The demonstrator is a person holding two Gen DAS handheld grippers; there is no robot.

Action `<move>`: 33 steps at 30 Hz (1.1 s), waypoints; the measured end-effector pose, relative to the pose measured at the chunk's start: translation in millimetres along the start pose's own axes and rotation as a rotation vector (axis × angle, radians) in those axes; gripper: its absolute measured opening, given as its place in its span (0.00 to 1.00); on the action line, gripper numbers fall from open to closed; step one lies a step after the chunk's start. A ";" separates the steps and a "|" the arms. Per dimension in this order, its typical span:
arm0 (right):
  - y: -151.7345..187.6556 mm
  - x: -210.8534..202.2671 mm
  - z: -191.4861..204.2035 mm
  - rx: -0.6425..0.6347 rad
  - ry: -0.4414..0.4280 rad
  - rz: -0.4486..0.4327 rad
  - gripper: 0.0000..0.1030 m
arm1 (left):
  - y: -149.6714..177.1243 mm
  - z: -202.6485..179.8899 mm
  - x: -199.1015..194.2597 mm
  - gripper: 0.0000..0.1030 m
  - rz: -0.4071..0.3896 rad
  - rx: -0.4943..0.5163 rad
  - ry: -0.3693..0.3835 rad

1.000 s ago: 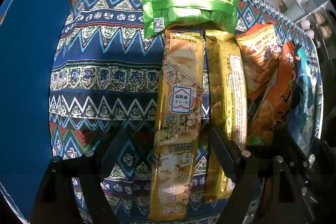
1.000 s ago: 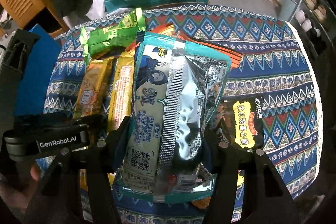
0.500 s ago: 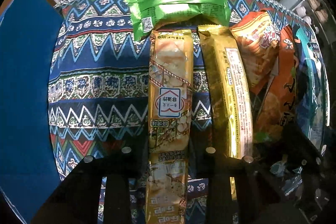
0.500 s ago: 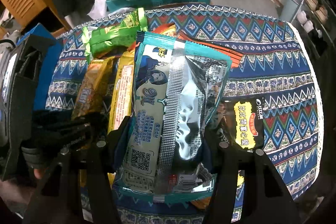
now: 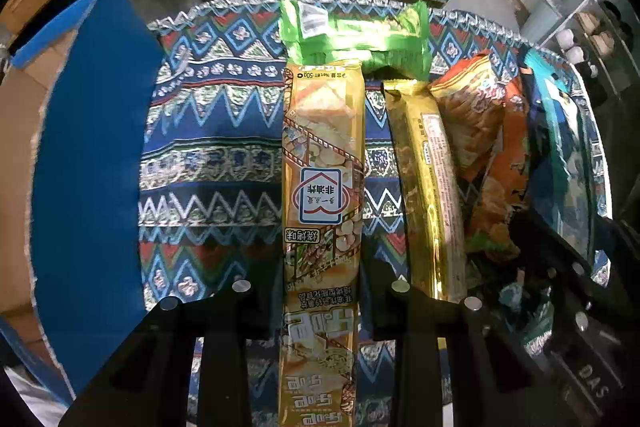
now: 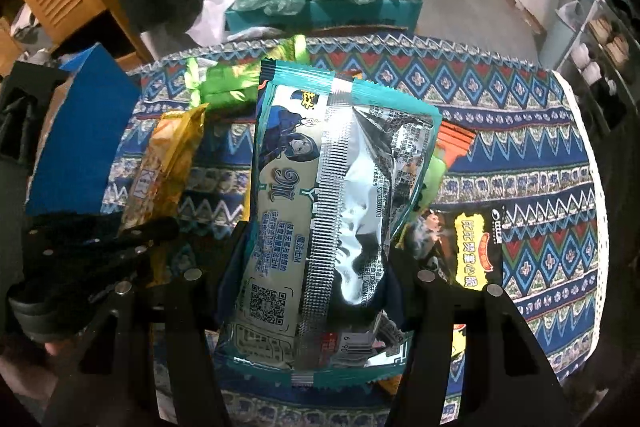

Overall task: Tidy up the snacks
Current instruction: 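Carry the yellow bar and teal-silver bag over the box with both grippers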

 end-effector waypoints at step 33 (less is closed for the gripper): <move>-36.4 -70.7 93.2 -0.102 -0.067 -0.119 0.57 | 25.1 102.9 -152.2 0.30 -0.220 -0.028 0.034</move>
Point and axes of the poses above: each gripper's, at about its wrist camera, not at the fingertips, and x roughly the way its jaws point, z to its left, y to its underside, the point moved 3 cm from there along x, roughly the way its jaws point, and after that the axes turned 11 degrees about y, right-handed, at the moved point
